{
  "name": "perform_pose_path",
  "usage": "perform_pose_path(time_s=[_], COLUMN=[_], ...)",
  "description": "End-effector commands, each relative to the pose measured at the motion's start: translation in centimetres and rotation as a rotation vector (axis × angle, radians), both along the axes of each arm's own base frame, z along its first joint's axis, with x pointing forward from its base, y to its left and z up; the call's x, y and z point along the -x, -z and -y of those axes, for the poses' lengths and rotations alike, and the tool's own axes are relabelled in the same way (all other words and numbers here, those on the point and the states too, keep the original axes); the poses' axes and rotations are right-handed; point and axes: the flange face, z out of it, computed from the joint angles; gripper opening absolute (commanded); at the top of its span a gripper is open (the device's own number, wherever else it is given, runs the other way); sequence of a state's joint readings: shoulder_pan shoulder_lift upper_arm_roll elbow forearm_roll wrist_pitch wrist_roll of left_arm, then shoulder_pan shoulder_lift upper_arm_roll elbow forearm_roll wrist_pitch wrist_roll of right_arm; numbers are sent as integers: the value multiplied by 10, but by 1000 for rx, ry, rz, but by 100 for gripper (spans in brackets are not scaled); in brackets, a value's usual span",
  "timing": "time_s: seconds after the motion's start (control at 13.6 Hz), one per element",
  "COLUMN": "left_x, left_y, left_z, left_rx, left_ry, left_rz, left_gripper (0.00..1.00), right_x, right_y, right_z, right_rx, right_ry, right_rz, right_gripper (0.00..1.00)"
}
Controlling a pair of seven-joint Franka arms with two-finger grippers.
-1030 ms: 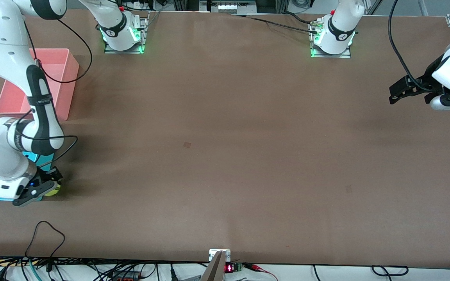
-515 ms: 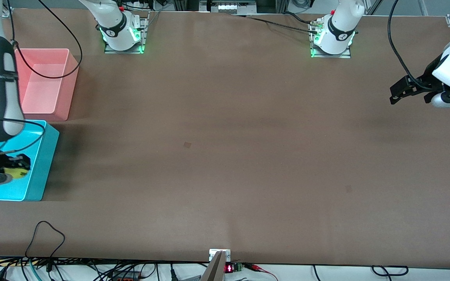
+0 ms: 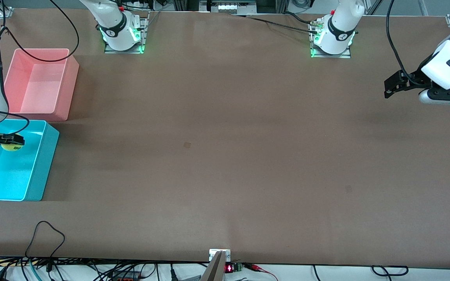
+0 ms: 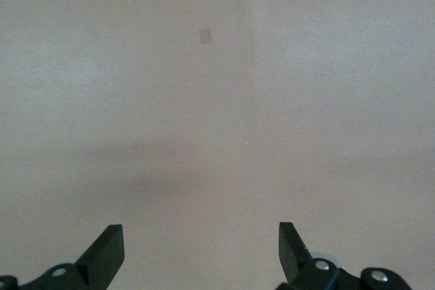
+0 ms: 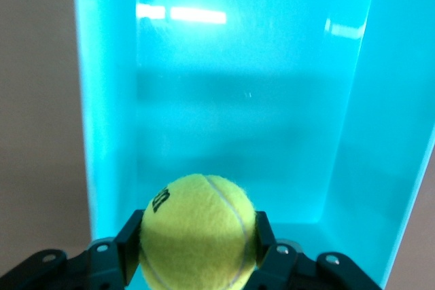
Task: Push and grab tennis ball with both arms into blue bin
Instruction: 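Carry the tennis ball with the right gripper over the cyan bin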
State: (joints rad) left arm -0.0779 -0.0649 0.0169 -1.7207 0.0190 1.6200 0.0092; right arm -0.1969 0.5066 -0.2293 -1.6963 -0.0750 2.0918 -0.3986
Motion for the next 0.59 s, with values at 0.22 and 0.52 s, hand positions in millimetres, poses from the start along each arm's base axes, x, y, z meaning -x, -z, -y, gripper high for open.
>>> perform_pose_path(time_s=[0.22,0.52], left_x=[6,3], left_y=[-19,-19], left_z=[3,33], left_rx=[-51,-31], left_ry=[135,187], left_rz=[9,33], left_gripper=[100,100], right_x=[42,45], right_y=[60,77], right_z=[36,45], right_rx=[-25,-14], right_ry=[78,79], right_rz=[-104,-103], right_gripper=[0,0])
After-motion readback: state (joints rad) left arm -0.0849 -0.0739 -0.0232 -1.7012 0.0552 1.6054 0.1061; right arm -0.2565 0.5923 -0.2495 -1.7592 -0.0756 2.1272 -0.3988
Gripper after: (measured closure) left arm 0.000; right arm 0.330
